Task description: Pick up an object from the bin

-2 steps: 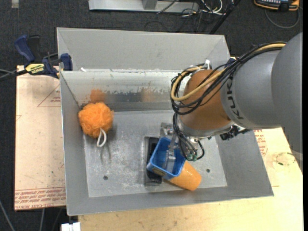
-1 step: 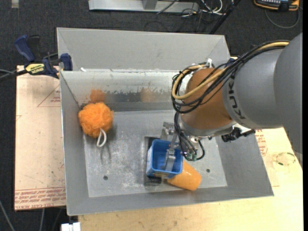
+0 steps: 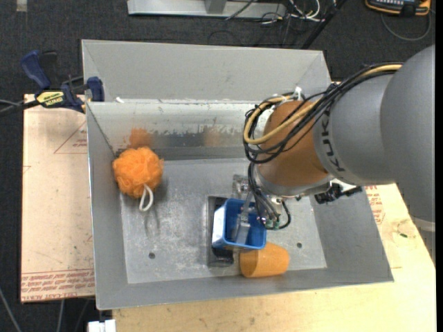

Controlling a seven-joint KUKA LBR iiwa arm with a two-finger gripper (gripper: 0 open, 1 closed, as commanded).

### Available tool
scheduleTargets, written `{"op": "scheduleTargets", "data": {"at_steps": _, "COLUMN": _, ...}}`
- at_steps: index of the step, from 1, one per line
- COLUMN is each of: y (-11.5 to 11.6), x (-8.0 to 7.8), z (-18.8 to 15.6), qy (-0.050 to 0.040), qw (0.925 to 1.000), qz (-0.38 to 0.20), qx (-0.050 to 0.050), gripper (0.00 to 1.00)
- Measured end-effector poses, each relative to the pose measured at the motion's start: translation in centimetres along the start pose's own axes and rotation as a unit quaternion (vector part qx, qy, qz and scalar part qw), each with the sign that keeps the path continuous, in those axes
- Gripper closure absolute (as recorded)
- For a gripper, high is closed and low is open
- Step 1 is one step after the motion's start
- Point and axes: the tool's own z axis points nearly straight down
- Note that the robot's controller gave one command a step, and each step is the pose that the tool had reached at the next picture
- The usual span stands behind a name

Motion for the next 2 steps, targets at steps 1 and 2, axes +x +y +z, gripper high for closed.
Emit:
{"op": "scheduleTargets", "data": {"at_steps": 1, "y": 0.02, "x": -0.03, "z": -0.04, "qy": -0.0017, "qw": 1.0000, "qz": 0.000, "qx": 0.000, "gripper": 0.00}}
{"op": "scheduleTargets", "data": {"at_steps": 2, "y": 0.07, "x": -0.34, "z": -0.27, "qy": -0.0070, "qw": 1.0000, "qz": 0.001, "qx": -0.002, "gripper": 1.00}}
